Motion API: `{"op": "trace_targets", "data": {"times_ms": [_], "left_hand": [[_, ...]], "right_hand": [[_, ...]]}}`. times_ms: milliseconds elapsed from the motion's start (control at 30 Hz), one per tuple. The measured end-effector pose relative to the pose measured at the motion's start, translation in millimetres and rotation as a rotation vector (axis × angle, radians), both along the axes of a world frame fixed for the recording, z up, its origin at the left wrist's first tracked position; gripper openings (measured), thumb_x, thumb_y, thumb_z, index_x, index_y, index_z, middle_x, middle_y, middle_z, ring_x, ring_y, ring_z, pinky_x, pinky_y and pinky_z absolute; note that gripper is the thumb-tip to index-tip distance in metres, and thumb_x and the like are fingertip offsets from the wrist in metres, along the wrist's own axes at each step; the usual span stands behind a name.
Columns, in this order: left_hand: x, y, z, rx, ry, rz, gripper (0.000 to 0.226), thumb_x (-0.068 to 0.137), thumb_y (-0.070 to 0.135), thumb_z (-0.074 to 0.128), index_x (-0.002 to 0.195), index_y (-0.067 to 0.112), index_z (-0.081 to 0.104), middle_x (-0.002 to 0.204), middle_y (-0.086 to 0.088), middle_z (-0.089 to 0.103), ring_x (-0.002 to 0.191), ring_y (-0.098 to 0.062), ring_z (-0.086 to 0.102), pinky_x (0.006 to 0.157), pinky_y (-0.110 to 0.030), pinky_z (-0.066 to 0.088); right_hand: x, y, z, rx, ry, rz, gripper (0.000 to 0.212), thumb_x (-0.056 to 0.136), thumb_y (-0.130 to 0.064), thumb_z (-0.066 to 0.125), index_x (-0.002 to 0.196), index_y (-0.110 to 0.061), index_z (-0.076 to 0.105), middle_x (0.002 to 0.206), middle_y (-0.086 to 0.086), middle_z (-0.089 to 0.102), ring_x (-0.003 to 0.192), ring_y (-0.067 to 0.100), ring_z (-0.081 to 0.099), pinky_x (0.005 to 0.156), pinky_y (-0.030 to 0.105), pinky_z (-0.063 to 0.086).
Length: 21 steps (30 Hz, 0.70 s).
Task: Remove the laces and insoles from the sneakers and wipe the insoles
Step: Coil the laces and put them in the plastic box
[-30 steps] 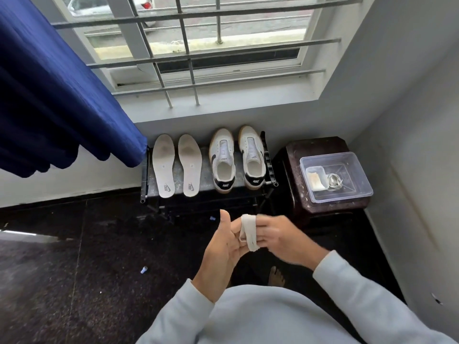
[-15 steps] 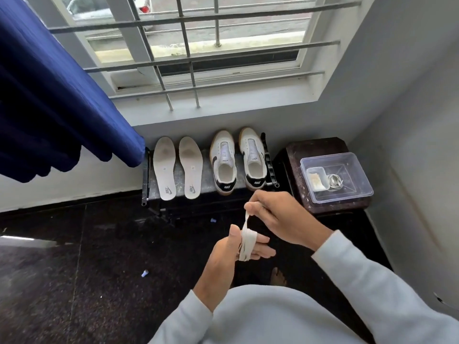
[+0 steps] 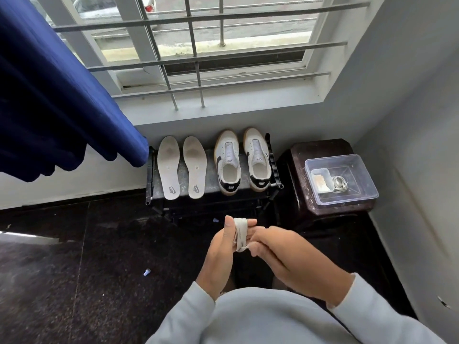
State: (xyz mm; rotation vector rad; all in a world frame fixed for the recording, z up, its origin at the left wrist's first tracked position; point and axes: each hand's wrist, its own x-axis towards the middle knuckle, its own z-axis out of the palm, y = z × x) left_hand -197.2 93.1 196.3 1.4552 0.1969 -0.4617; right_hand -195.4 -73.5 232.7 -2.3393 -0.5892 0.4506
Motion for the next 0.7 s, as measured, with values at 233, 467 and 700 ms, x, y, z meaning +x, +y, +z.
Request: {"op": "trace_targets", "data": {"times_ms": [233, 467, 700], "left_hand": [[-1, -2, -6, 0.001, 0.031, -0.176, 0.071, 0.092, 0.051, 0.014, 0.096, 0.014, 0.074, 0.085, -0.001, 0.08, 0.087, -0.017, 0.076, 0.08, -0.026, 0.058], [6, 16, -8, -0.005, 0.009, -0.249, 0.078, 0.097, 0.056, 0.01, 0.072, 0.02, 0.074, 0.064, -0.005, 0.075, 0.063, -0.017, 0.072, 0.065, -0.023, 0.056], [10, 17, -12, -0.074, 0.063, -0.298, 0.08, 0.089, 0.06, 0.012, 0.05, 0.021, 0.07, 0.043, -0.001, 0.064, 0.039, -0.01, 0.061, 0.051, -0.018, 0.051]], "right_hand": [[32, -13, -8, 0.112, -0.069, -0.048, 0.018, 0.101, -0.026, 0.059, 0.097, -0.016, 0.073, 0.083, -0.017, 0.057, 0.076, 0.0, 0.055, 0.07, 0.013, 0.044], [18, -2, -21, 0.374, 0.071, -0.309, 0.012, 0.088, -0.032, 0.079, 0.09, -0.02, 0.08, 0.083, -0.006, 0.074, 0.079, 0.013, 0.069, 0.071, 0.025, 0.058], [8, 7, -30, 0.715, 0.59, -0.332, 0.034, 0.092, -0.024, 0.068, 0.123, -0.011, 0.072, 0.116, 0.007, 0.077, 0.108, 0.022, 0.073, 0.095, 0.034, 0.059]]}}
